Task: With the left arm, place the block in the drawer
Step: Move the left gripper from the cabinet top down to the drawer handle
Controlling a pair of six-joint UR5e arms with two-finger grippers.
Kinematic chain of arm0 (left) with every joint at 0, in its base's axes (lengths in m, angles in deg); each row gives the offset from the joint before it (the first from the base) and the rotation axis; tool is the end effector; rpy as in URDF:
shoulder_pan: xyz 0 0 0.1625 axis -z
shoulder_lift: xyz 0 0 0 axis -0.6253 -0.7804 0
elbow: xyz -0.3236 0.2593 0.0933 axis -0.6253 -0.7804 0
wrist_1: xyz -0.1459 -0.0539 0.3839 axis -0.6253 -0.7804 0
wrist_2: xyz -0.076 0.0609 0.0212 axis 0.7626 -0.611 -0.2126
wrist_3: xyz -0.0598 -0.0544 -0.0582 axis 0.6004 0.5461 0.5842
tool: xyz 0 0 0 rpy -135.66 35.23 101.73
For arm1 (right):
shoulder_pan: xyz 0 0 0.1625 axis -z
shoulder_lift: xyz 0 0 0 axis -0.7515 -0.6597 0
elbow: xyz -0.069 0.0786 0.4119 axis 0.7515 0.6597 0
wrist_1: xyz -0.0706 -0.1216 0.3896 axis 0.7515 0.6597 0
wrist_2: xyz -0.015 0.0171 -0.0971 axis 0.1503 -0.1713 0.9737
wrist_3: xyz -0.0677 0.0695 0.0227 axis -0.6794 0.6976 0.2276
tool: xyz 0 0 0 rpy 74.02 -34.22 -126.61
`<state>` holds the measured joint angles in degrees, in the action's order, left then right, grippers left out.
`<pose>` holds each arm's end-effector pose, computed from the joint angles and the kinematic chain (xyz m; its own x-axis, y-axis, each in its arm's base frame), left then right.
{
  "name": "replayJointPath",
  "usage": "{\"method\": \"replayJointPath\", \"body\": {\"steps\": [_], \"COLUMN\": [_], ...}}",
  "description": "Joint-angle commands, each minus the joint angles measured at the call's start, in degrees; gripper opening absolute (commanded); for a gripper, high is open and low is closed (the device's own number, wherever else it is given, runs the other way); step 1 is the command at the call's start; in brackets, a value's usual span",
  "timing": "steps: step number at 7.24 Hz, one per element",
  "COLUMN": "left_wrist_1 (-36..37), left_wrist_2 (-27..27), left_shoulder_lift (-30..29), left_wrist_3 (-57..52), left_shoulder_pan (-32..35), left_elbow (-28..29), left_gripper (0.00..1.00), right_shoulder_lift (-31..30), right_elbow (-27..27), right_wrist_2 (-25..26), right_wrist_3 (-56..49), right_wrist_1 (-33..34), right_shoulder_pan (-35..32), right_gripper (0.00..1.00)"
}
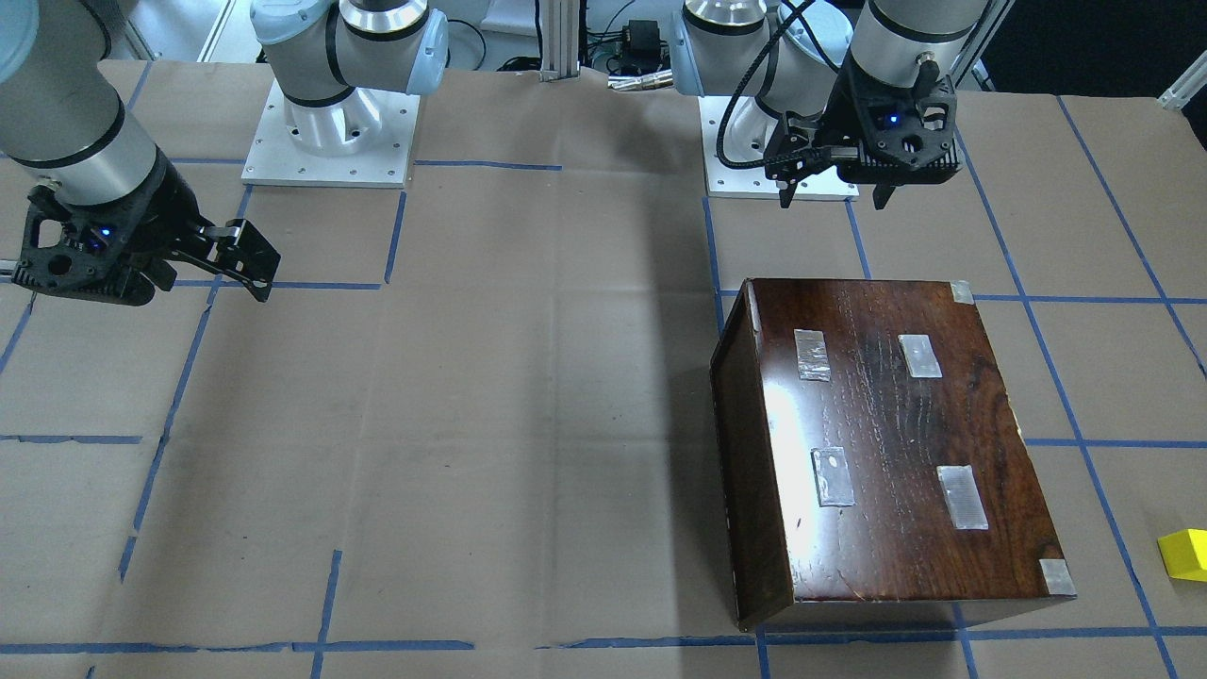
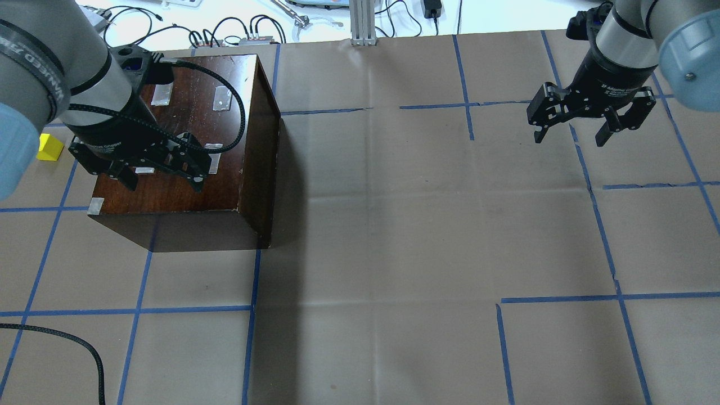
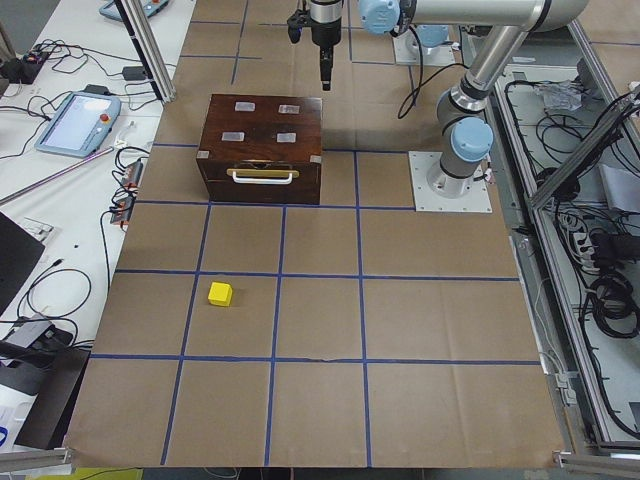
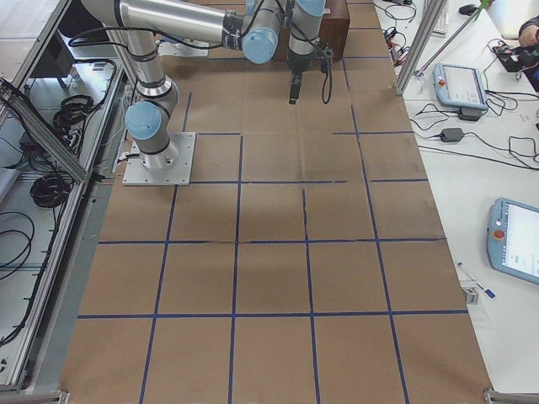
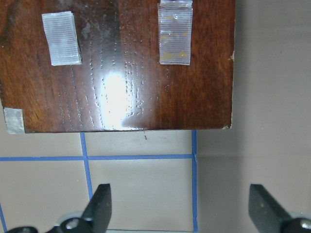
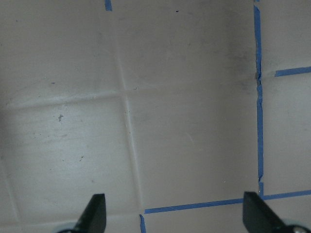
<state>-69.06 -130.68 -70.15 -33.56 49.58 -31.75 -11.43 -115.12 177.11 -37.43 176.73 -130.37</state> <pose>-0.1134 -0.4366 0.4786 -0.9969 0.0445 -0.0648 0.0406 0.9973 0.0611 0.0588 -0.5170 0.4323 -0.9928 0.1199 -0.0017 0.1195 0.9906 0.0661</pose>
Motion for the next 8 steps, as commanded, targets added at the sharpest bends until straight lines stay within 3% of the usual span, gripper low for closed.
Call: {"method": "replayJointPath", "body": {"steps": [1, 6, 8], "left_wrist_1": [0.13, 0.83, 0.92], "left_wrist_2": [-0.09, -0.17, 0.18], "left_shoulder_lift": [0.21, -0.40, -1.71], "left_wrist_3": [0.00, -5.09, -15.59], "left_shoulder_pan": [-0.03, -1.87, -11.23], "left_elbow": [0.08, 0.25, 1.65], "left_gripper": [1.00, 1.00, 1.00], "right_shoulder_lift": [-0.01, -0.01, -0.01], "right_elbow": [0.00, 0.00, 0.00], "right_wrist_2": [0.00, 0.00, 0.00], "right_wrist_3": [-0.02, -0.02, -0.02], "right_wrist_1": [0.00, 0.00, 0.00], "right_shoulder_pan": [0.00, 0.00, 0.00], "right_gripper": [1.00, 1.00, 1.00]}}
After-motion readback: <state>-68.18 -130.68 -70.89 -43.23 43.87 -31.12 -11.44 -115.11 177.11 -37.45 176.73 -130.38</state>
